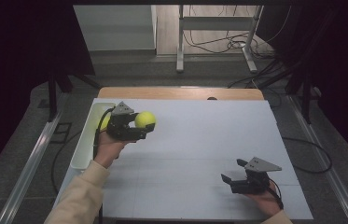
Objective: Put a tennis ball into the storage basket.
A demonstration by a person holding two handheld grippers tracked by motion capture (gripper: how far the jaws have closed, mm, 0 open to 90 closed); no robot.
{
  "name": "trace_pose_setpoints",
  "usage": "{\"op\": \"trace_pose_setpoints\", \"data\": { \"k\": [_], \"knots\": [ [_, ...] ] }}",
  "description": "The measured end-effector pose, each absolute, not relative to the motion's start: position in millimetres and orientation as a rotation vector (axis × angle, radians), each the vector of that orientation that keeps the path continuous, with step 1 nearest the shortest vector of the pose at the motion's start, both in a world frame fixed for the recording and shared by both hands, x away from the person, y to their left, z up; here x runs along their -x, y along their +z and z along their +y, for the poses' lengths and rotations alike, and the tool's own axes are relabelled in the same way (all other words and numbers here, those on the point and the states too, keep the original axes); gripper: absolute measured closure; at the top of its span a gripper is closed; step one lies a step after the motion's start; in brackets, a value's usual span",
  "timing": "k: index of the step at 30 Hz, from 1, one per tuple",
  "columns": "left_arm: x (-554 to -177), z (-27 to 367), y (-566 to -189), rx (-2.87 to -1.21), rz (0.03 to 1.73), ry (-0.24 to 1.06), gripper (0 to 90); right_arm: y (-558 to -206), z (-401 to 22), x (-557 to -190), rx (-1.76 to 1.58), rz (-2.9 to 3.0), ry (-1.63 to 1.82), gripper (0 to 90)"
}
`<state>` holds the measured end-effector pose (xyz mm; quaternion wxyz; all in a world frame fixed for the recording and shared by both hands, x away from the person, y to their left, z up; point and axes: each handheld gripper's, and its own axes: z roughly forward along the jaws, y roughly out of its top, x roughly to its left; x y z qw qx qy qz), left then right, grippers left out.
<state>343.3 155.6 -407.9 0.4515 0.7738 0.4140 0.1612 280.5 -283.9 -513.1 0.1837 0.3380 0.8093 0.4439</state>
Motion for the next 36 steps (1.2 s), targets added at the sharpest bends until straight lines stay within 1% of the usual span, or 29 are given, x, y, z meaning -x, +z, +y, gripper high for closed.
{"op": "trace_pose_setpoints", "data": {
  "k": [36],
  "knots": [
    [-336,180,-402,-1.877,1.066,0.435,26.5,-513,-283,-281,-0.951,2.282,1.253,12.9]
  ]
}}
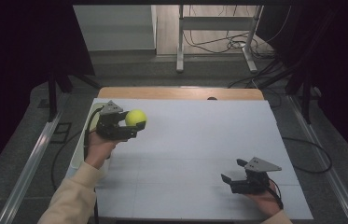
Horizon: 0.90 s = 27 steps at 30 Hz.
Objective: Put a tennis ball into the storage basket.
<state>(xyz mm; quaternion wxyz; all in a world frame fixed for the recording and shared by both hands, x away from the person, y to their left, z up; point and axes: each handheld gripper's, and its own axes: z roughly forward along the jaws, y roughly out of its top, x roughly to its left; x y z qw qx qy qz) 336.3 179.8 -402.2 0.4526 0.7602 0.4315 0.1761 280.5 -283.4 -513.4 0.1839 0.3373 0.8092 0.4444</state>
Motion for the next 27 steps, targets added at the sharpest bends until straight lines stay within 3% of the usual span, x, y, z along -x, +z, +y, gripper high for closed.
{"op": "trace_pose_setpoints", "data": {
  "k": [27],
  "knots": [
    [-330,200,-399,-1.853,1.107,0.466,26.5,-513,-284,-280,-0.952,2.278,1.252,12.9]
  ]
}}
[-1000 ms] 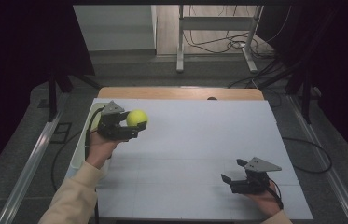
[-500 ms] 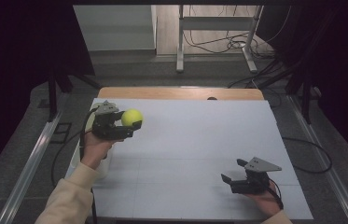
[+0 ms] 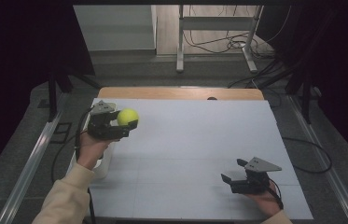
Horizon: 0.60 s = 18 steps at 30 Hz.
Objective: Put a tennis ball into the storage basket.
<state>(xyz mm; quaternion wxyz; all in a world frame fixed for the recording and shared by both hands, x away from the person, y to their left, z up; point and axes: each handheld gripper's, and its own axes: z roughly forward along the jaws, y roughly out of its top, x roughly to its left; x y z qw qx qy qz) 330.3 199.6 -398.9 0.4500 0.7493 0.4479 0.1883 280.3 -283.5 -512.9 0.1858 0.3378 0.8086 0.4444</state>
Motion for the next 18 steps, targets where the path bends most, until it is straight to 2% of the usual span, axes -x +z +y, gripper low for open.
{"op": "trace_pose_setpoints", "data": {
  "k": [18],
  "knots": [
    [-329,213,-399,-1.836,1.141,0.481,26.4,-513,-284,-280,-0.953,2.275,1.252,12.9]
  ]
}}
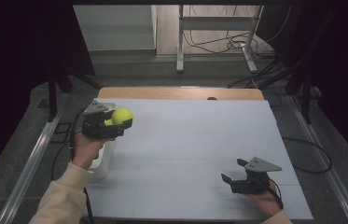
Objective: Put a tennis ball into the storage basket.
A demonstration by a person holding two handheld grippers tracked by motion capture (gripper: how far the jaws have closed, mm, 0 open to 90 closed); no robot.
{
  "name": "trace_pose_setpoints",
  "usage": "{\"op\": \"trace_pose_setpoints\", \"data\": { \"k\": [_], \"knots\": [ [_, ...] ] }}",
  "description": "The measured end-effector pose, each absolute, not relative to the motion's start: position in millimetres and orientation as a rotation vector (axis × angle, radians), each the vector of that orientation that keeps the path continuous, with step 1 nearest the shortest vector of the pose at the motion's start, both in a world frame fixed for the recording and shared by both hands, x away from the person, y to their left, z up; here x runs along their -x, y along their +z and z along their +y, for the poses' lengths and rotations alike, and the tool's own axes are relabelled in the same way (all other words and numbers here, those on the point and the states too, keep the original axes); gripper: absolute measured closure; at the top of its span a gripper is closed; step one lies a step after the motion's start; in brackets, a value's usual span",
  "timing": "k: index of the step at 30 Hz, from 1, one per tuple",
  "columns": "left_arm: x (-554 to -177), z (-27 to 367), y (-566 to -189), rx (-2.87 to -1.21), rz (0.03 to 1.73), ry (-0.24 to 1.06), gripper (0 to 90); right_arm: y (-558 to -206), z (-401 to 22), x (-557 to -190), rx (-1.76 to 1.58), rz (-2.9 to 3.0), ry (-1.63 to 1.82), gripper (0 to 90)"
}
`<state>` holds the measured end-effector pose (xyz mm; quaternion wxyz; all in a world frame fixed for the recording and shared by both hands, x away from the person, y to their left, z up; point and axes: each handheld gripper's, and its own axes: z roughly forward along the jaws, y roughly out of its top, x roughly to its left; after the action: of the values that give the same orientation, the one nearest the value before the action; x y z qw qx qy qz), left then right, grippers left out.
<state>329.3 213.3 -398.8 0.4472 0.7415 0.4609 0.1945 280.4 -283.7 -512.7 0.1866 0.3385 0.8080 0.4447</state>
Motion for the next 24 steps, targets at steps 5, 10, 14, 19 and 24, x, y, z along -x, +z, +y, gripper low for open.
{"op": "trace_pose_setpoints", "data": {
  "k": [5,10,14,19,24],
  "knots": [
    [-329,217,-398,-1.832,1.151,0.486,26.4,-513,-284,-281,-0.956,2.275,1.251,12.9],
    [-328,220,-398,-1.829,1.157,0.492,26.4,-513,-284,-281,-0.958,2.274,1.249,12.9],
    [-327,224,-397,-1.824,1.165,0.498,26.4,-513,-284,-281,-0.960,2.273,1.248,12.9],
    [-326,228,-397,-1.815,1.176,0.501,26.4,-513,-284,-280,-0.961,2.273,1.246,12.9],
    [-325,232,-398,-1.810,1.185,0.506,26.5,-513,-284,-280,-0.961,2.272,1.245,12.9]
  ]
}}
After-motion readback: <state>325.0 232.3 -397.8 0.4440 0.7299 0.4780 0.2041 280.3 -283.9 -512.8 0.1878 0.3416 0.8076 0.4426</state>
